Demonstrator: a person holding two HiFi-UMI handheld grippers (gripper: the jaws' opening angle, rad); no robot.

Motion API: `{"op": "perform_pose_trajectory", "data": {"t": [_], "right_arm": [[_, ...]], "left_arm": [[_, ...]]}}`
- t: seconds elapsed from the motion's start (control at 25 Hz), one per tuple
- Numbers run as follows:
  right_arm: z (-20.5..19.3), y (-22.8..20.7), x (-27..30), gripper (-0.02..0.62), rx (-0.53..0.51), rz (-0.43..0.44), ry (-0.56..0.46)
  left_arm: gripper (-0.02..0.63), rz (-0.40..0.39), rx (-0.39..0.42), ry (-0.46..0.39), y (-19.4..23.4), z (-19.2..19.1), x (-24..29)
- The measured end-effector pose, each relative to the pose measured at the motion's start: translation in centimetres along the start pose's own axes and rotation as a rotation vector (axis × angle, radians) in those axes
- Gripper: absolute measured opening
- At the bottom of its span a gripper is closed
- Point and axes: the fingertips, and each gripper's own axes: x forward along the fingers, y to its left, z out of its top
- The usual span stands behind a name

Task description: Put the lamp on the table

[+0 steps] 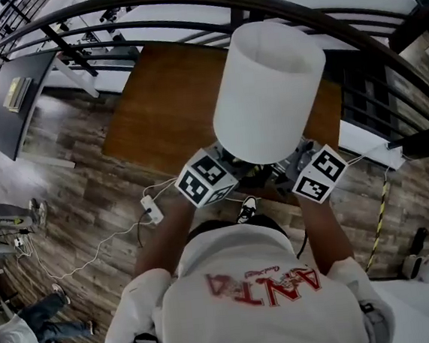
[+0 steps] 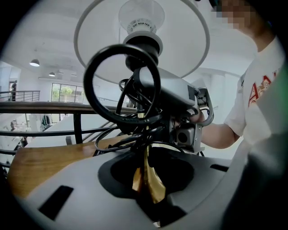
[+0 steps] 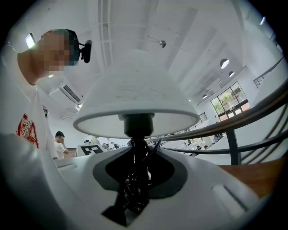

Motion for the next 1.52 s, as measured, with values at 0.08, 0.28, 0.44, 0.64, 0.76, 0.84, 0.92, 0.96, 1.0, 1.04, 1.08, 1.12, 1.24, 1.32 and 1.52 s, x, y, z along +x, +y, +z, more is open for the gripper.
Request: {"op": "perform_pose_trajectory", "data": {"t": [0.08,0.28,0.44,0.64,0.76,0.84,0.92,0.96,1.0,1.04,1.08,1.12,1.24,1.32,1.52], "right_arm": [[0.0,-1.7,0.0,0.091,0.005,0.016,0.009],[-0.6,-5.2,0.0,0.091,0.029,0.043,0.026],[-1.1,-7.2,0.6,0.091,0.039,0.049,0.026],[-1.7,-9.4,3.0,0.091,0.016,0.029,0.021],[-2.1,-10.8,4.5,0.091,-0.004,0.008,0.013],[-2.5,-12.1,5.2,0.092,-0.002,-0.009,0.008],[-2.9,-13.5,6.0,0.091,0.007,-0.022,0.0],[-3.2,-14.1,6.4,0.091,0.011,-0.028,-0.004],[-3.4,-14.7,6.7,0.091,0.015,-0.034,-0.008],[-3.8,-15.2,6.9,0.091,0.019,-0.039,-0.01],[-4.1,-15.7,7.1,0.091,0.021,-0.042,-0.01],[-4.5,-16.2,7.4,0.091,0.021,-0.045,-0.008],[-5.7,-17.8,8.3,0.091,0.012,-0.047,0.003],[-6.5,-18.9,8.6,0.091,0.001,-0.049,0.012],[-8.4,-20.7,9.0,0.091,-0.008,-0.052,0.024]], "left_arm": [[0.109,0.021,-0.015,0.006,1.1,0.2,1.4],[0.107,0.049,-0.048,0.02,3.3,0.2,4.1],[0.107,0.056,-0.054,0.023,5.1,-0.1,5.2],[0.107,0.046,-0.043,0.017,8.4,-0.4,5.5],[0.107,0.038,-0.03,0.016,10.7,-0.6,5.8],[0.107,0.028,-0.028,0.024,12.1,-0.8,6.2],[0.107,0.014,-0.03,0.029,13.5,-1.1,6.7],[0.107,0.009,-0.03,0.03,14.2,-1.3,6.9],[0.107,0.005,-0.03,0.031,14.7,-1.5,7.1],[0.107,0.002,-0.028,0.033,15.3,-1.7,7.3],[0.107,0.001,-0.026,0.037,15.8,-2.1,7.6],[0.107,0.001,-0.022,0.041,16.3,-2.4,7.8],[0.107,0.0,-0.014,0.041,18.1,-3.3,8.8],[0.107,-0.002,-0.017,0.032,19.1,-3.8,9.7],[0.106,0.001,-0.022,0.04,20.9,-5.7,11.3]]}}
